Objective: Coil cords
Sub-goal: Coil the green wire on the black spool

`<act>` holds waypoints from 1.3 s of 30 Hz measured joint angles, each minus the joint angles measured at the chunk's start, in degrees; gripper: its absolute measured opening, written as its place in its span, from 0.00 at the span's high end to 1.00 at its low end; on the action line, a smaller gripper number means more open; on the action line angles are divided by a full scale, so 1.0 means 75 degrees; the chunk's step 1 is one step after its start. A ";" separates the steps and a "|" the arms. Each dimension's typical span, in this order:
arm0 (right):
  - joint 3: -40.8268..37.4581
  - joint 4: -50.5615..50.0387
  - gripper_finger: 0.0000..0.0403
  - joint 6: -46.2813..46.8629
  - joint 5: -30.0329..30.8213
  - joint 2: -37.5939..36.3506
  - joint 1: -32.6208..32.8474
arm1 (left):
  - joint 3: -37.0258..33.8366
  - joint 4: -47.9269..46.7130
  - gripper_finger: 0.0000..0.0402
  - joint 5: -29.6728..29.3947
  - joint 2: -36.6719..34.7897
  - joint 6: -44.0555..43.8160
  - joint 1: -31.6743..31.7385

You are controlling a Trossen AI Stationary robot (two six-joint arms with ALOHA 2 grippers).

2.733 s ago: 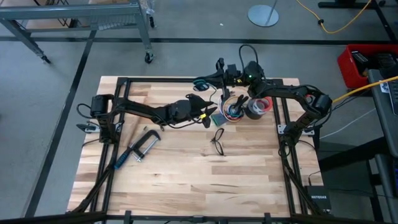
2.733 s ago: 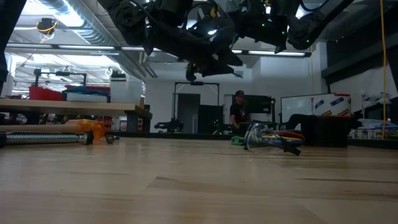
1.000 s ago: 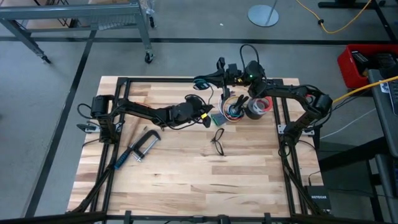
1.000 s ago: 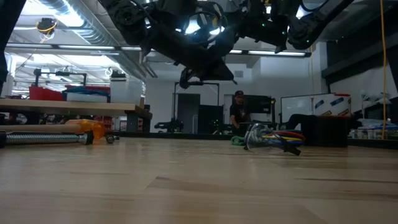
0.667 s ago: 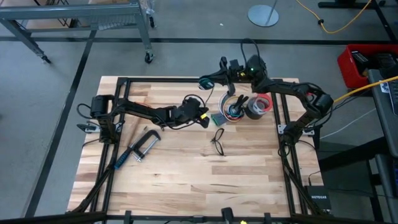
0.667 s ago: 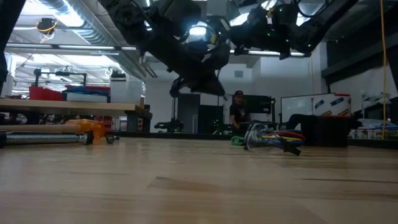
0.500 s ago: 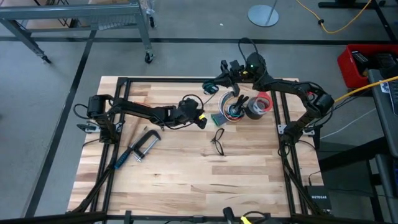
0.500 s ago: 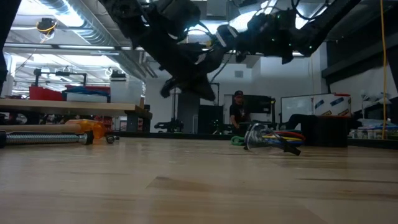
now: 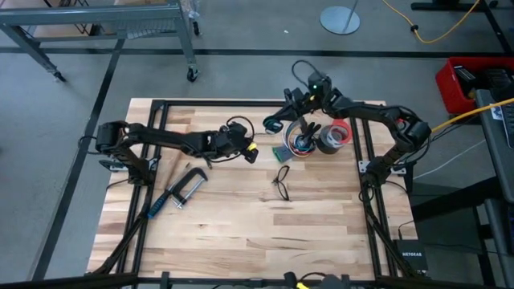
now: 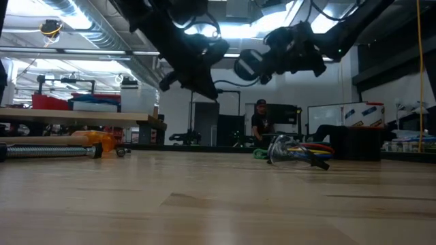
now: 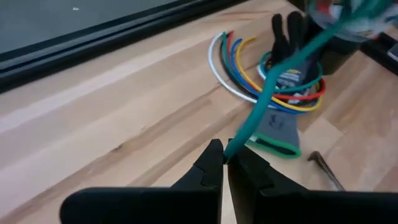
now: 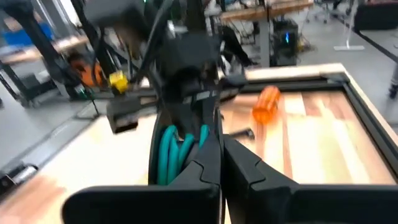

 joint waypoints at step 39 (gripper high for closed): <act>0.0000 -0.1486 0.99 -0.2108 0.6408 -0.0022 0.2332 | -0.0012 0.1582 1.00 0.2028 -0.0114 -0.0551 0.0495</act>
